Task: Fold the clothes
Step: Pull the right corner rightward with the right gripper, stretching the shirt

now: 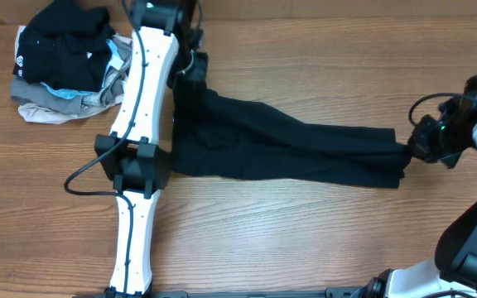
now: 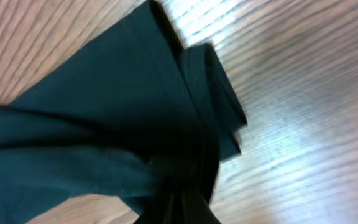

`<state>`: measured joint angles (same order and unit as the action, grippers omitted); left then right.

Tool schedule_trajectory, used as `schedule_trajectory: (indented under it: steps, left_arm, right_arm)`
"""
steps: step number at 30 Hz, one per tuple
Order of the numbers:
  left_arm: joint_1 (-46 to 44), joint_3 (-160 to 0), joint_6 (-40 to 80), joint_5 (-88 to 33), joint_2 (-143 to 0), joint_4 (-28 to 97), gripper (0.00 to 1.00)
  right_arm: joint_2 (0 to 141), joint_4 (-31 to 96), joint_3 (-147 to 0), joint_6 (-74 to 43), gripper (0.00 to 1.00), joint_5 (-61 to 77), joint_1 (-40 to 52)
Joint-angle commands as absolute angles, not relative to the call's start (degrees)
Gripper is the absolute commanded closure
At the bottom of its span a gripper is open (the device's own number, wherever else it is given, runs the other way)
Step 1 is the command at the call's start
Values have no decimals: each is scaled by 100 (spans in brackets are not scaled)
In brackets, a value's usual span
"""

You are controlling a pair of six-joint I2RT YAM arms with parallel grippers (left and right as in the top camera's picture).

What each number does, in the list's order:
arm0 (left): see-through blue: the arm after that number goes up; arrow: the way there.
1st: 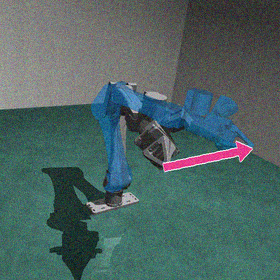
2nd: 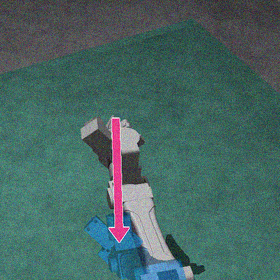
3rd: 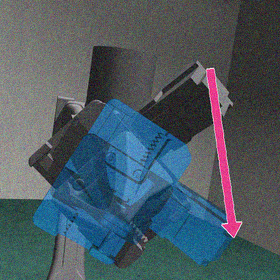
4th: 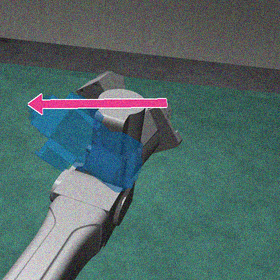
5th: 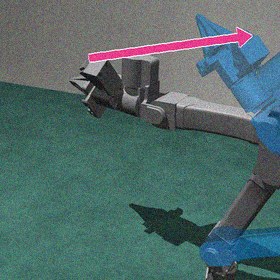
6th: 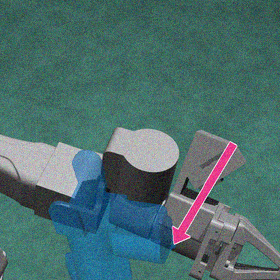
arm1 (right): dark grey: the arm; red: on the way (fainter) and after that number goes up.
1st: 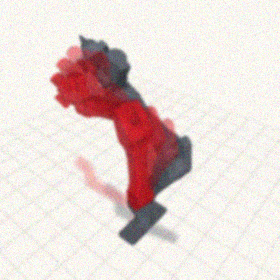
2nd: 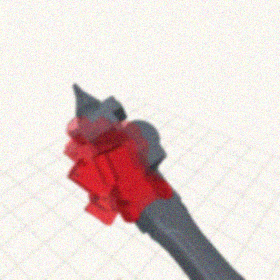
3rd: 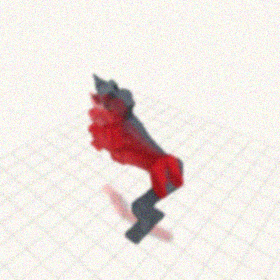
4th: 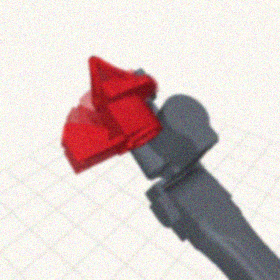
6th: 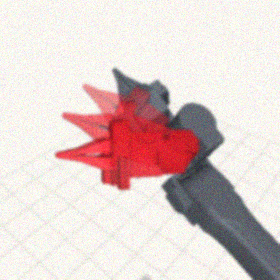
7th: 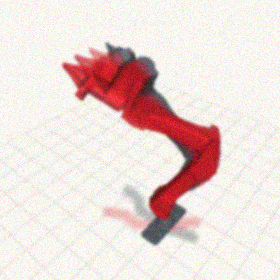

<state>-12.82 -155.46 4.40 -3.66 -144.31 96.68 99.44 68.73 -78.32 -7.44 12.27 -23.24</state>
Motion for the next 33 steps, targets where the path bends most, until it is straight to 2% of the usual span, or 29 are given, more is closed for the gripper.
schedule_trajectory:
  steps: [1,9,17,26,33]
  left_arm:
    - [-1391,-15222,537,-43,-14267,9682,96]
    - [-1428,-15080,373,196,-14267,9684,96]
    - [-1428,-14938,274,187,-14158,9684,96]
    - [-1428,-13229,390,187,-13021,9682,96]
    - [-1636,-12175,276,-303,-12927,9122,96]
  right_arm:
    - [9913,6530,-7673,-707,96,1361,-2349]
    - [9920,5885,-7651,-727,94,1358,-2355]
    - [10200,5927,-7651,-725,93,1363,-2355]
    - [10278,5959,-7651,-714,95,1361,-2355]
    - [10278,5846,-7651,-705,94,1365,-2355]
